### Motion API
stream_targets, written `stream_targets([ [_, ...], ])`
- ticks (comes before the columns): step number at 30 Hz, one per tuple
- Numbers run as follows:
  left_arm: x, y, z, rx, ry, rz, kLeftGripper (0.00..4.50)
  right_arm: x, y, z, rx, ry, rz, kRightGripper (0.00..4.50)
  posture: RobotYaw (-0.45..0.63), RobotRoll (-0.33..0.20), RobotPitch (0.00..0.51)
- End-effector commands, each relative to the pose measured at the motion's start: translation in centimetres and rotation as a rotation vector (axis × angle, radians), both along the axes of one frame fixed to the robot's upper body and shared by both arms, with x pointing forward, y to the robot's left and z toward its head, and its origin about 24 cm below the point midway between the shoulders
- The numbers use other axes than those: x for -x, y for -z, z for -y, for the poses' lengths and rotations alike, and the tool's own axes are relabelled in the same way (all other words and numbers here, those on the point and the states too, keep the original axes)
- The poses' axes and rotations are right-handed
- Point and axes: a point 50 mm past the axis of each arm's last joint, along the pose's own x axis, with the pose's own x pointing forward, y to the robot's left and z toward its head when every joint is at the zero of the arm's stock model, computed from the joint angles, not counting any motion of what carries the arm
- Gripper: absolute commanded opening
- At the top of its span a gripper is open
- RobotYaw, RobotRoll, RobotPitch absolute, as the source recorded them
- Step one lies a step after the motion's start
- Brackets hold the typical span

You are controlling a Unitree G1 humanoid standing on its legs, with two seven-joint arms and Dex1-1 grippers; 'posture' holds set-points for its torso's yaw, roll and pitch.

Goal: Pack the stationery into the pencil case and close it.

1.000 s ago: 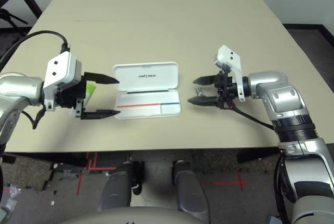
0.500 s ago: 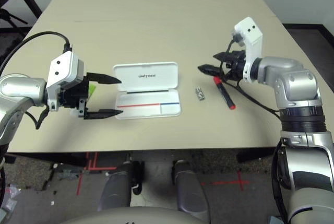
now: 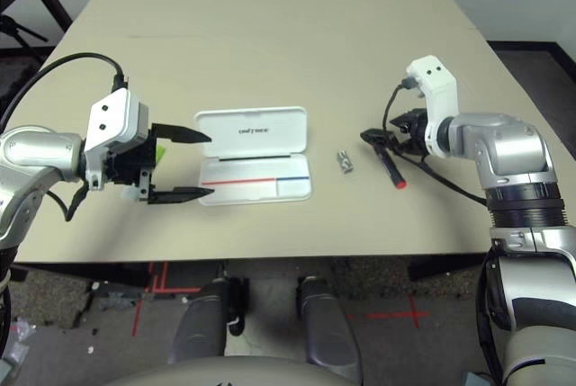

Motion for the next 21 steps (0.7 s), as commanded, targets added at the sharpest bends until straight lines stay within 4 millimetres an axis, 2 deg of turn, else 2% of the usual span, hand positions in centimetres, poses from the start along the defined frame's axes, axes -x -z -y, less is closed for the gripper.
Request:
stream_targets([
  [1,0.1,0.2,0.0,-0.017,-0.008,0.006,4.48,0.2,1.6,0.7,0.011,0.014,-0.051,4.5,0.02,0.0,0.14],
  [7,0.1,0.1,0.0,-0.019,-0.014,0.01,4.48,0.3,3.3,1.1,0.016,0.025,-0.102,4.5,0.03,0.0,0.141],
  [14,0.2,0.0,0.0,-0.023,-0.018,0.013,4.5,0.2,3.7,1.3,0.011,0.038,-0.102,2.06,0.03,0.0,0.142],
  [16,0.1,0.0,0.0,-0.024,-0.019,0.013,4.5,0.1,3.5,1.4,0.011,0.04,-0.092,1.21,0.03,0.0,0.142],
  [18,0.1,0.0,0.0,-0.024,-0.02,0.013,4.5,0.0,2.9,1.5,0.009,0.038,-0.071,0.58,0.03,0.0,0.141],
  [21,0.1,0.0,-0.1,-0.026,-0.02,0.013,4.5,-0.2,1.5,1.3,0.015,-0.013,-0.021,0.51,0.02,0.0,0.141],
])
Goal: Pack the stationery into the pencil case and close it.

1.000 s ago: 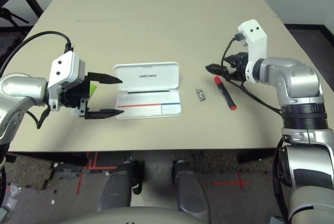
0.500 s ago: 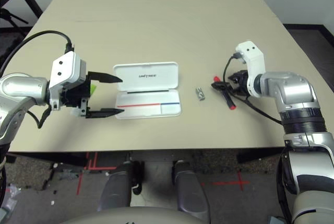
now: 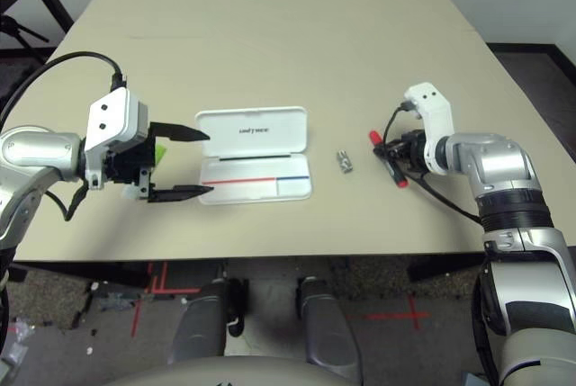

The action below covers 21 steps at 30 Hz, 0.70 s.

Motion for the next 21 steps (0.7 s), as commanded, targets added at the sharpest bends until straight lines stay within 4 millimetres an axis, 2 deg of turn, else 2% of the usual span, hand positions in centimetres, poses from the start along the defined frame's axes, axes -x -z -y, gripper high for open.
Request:
stream_targets([
  [1,0.1,0.1,0.0,-0.022,-0.001,0.003,4.5,0.0,-1.3,0.1,0.014,-0.059,0.04,0.51,0.02,0.0,0.141],
  [7,-0.1,0.0,-0.3,-0.028,-0.012,0.013,4.5,0.9,-3.3,-1.8,0.022,-0.354,0.069,0.51,0.02,0.0,0.141],
  [11,-0.1,-0.1,-0.5,-0.035,-0.02,0.017,4.5,2.1,-4.4,-2.9,0.094,-0.579,0.036,0.51,0.02,0.0,0.146],
  [21,-0.1,0.3,-1.1,-0.074,-0.049,0.015,4.5,1.4,-6.8,-7.1,0.169,-0.843,0.083,0.51,0.03,0.0,0.148],
])
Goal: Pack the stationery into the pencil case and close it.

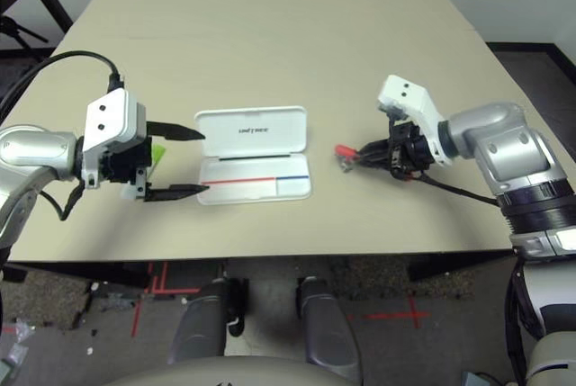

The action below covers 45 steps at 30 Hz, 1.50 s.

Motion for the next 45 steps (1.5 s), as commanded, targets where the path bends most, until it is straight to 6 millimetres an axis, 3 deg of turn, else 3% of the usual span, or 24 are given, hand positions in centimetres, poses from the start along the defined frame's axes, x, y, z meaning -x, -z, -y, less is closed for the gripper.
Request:
stream_targets([
  [1,0.0,0.3,-0.3,-0.02,-0.016,-0.004,4.5,-0.1,-0.1,-1.9,0.013,-0.093,0.005,0.51,0.04,0.0,0.148],
  [14,0.4,0.6,0.0,-0.009,-0.033,-0.006,4.5,-1.1,0.5,-9.4,-0.027,-0.29,0.064,0.51,0.08,0.0,0.15],
  [24,0.7,1.0,0.3,0.002,-0.05,-0.006,4.5,-1.3,0.4,-12.1,-0.038,-0.36,0.111,0.51,0.1,0.0,0.137],
  [38,0.8,1.3,0.3,0.0,-0.063,-0.001,4.5,-1.9,2.4,-14.8,-0.026,-0.393,0.179,0.51,0.11,0.0,0.133],
  [45,1.0,1.4,0.2,0.02,-0.075,-0.022,4.5,-2.2,2.3,-15.1,-0.071,-0.355,0.179,3.0,0.12,0.0,0.134],
])
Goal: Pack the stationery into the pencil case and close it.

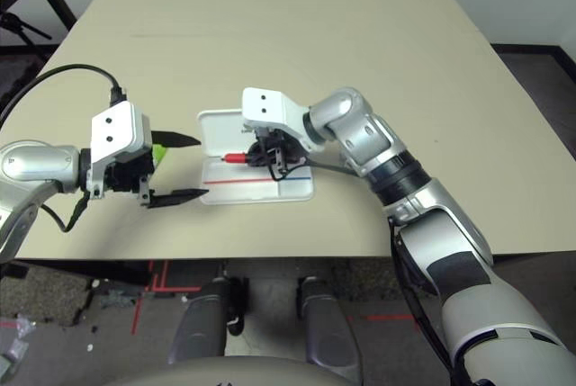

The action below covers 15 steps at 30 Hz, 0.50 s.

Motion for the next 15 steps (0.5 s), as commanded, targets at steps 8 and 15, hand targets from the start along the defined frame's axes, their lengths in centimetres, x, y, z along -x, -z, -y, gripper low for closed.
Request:
stream_targets([
  [8,-0.1,0.5,-1.3,-0.007,-0.158,-0.062,4.5,0.3,-2.4,3.8,-0.079,0.018,-0.109,4.46,0.11,0.0,0.141],
  [15,-0.8,1.3,-2.8,-0.014,-0.388,-0.081,4.5,2.2,-3.4,9.3,-0.072,0.052,-0.239,4.46,0.12,0.0,0.153],
])
